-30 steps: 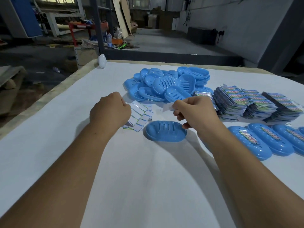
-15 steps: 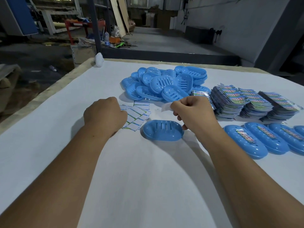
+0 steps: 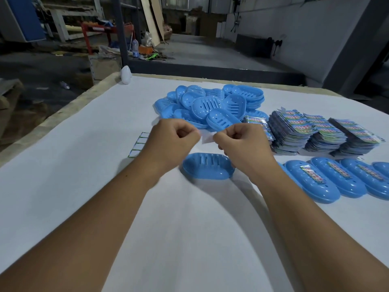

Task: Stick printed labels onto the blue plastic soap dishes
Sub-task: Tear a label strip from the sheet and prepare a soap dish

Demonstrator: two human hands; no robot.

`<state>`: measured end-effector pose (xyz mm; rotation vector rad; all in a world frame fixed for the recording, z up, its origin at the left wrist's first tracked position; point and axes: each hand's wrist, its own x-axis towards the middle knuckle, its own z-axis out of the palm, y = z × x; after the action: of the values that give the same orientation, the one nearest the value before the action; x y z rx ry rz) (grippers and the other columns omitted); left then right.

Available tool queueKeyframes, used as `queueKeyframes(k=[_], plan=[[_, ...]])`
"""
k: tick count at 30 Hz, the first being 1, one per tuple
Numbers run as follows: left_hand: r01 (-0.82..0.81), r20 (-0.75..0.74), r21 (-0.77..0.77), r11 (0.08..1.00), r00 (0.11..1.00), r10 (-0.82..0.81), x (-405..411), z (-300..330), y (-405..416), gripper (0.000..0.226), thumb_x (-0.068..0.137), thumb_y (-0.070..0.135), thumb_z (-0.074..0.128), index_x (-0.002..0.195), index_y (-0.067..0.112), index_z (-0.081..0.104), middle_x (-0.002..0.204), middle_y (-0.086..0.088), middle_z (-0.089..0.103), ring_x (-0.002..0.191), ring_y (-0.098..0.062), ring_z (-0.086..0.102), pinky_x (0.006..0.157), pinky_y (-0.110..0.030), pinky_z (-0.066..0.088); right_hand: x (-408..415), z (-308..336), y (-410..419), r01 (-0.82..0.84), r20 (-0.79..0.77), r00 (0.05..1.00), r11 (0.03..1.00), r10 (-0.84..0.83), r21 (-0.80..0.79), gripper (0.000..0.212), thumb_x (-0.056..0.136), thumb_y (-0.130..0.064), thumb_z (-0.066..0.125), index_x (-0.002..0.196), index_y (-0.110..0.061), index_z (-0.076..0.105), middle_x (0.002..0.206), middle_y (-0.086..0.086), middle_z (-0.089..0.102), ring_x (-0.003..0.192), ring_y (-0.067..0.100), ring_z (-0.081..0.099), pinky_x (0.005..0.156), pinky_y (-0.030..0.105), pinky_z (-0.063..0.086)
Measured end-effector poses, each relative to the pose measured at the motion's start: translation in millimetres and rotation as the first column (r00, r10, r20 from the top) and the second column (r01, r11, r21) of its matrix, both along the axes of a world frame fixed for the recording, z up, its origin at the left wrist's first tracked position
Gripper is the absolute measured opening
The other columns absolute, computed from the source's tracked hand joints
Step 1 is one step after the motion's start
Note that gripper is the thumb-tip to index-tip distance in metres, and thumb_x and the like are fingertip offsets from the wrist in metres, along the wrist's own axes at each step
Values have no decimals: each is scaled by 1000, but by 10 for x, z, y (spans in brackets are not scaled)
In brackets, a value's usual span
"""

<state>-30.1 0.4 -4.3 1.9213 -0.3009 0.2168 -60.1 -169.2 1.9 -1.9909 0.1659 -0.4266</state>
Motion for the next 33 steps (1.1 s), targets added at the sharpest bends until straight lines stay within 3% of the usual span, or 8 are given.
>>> queueKeyframes(k=[3, 8, 15, 17, 21, 27, 33], plan=[[79, -25, -6, 997, 997, -79, -42, -11, -90, 15, 88, 30, 71, 78, 21, 77, 74, 6, 74, 74, -10, 69, 74, -29, 55, -9, 7, 24, -37, 6, 999, 999, 37, -12, 20, 69, -37, 68, 68, -17, 71, 69, 11, 71, 50, 12, 49, 50, 29, 42], [100, -58, -34, 994, 993, -102, -35, 38, -89, 20, 93, 25, 66, 78, 20, 78, 72, 11, 74, 63, 7, 60, 60, -9, 43, 1, 25, 24, -90, 23, 996, 996, 90, 7, 21, 78, -32, 73, 68, -13, 71, 76, 19, 69, 56, 15, 50, 49, 32, 43], [26, -120, -85, 996, 992, -36, 13, 96, -32, 21, 91, 33, 70, 80, 18, 79, 68, 10, 72, 58, 2, 55, 60, -15, 47, -9, 40, 36, -232, 41, 972, 973, 232, -2, 18, 91, -30, 76, 76, -21, 78, 77, 17, 71, 59, 16, 51, 45, 28, 40], [-16, -117, -74, 997, 993, 8, 32, 96, -19, 21, 89, 32, 72, 78, 16, 78, 66, 11, 71, 54, 3, 54, 52, -12, 44, 22, 33, 0, -169, 40, 985, 985, 170, -24, 19, 91, -28, 73, 76, -19, 78, 73, 11, 72, 57, 15, 55, 43, 30, 46], [-64, -126, -48, 997, 990, 58, 60, 89, -7, 22, 89, 29, 70, 71, 17, 76, 65, 11, 71, 51, 4, 52, 41, -10, 39, 73, 43, -120, 9, 33, 999, 997, -7, -79, 23, 87, -35, 76, 68, -20, 77, 68, 11, 71, 51, 16, 59, 56, 46, 59], [-48, -126, -29, 998, 991, 44, 56, 85, -17, 23, 90, 31, 69, 72, 19, 76, 66, 12, 71, 55, 5, 54, 46, -11, 43, 69, 50, -139, -40, -6, 999, 999, 40, -33, 28, 86, -34, 77, 65, -15, 76, 69, 10, 72, 50, 10, 54, 41, 23, 47], [-49, -169, -22, 999, 985, 45, 42, 81, -29, 26, 86, 34, 71, 70, 14, 76, 73, 0, 73, 60, -7, 53, 55, -22, 43, 55, 73, -152, -28, -55, 998, 1000, 28, -5, 20, 78, -29, 69, 67, -13, 72, 60, 4, 68, 51, 11, 49, 45, 25, 42]])
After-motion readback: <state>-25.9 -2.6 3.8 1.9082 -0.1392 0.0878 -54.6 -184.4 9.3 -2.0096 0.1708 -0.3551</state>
